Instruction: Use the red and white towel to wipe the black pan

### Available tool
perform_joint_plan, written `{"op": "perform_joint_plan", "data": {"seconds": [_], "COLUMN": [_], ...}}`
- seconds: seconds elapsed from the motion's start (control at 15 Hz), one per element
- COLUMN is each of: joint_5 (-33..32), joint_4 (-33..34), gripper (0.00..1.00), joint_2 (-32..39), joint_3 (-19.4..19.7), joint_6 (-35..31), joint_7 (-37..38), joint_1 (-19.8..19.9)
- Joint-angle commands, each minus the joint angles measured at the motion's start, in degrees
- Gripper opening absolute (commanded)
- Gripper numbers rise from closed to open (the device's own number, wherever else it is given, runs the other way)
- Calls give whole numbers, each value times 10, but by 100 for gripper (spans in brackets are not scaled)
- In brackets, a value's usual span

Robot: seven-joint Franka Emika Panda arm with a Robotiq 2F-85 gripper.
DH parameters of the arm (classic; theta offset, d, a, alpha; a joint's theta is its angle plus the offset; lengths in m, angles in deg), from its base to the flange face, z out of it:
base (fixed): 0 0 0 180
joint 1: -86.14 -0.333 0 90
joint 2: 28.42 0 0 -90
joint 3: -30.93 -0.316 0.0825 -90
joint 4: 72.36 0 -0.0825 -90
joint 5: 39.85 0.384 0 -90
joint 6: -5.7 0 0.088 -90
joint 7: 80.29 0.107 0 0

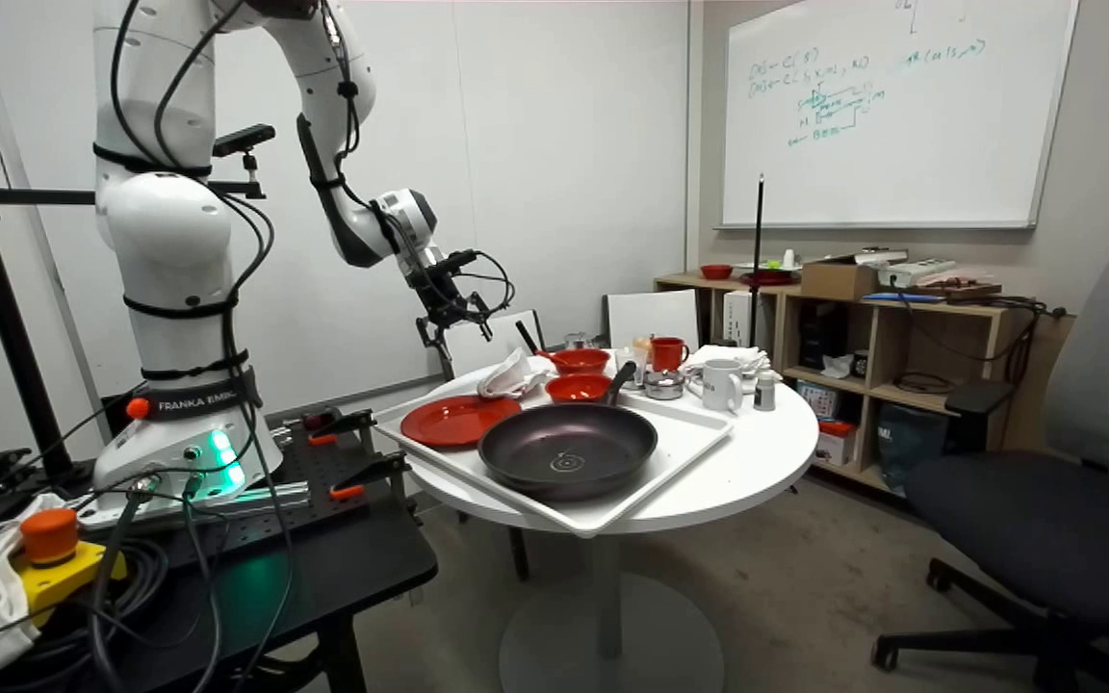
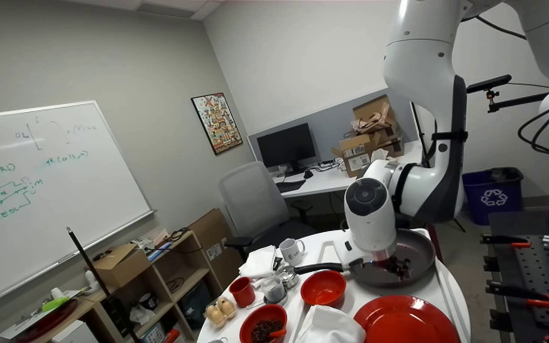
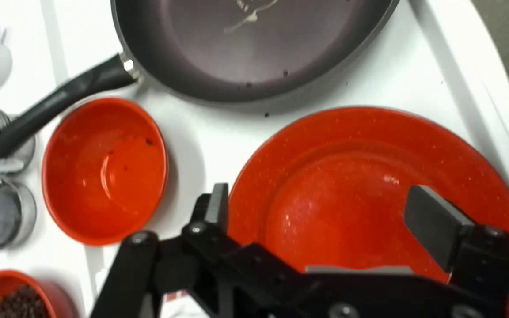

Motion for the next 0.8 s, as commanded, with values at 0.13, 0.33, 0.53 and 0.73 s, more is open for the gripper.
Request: {"op": "perform_joint_plan", "data": {"seconds": [0.13, 0.33, 0.53, 0.73], "joint_5": [2, 3, 3, -16], "joint_4": [25, 35, 36, 45], "gripper": [100, 100, 100, 100], "joint_2": [46, 63, 63, 82], "joint_3": [5, 5, 5, 22], "joint_6": [-66, -76, -77, -98], "joint_7": [-34, -43, -45, -44], "joint_1": [-7, -6, -6, 4]}}
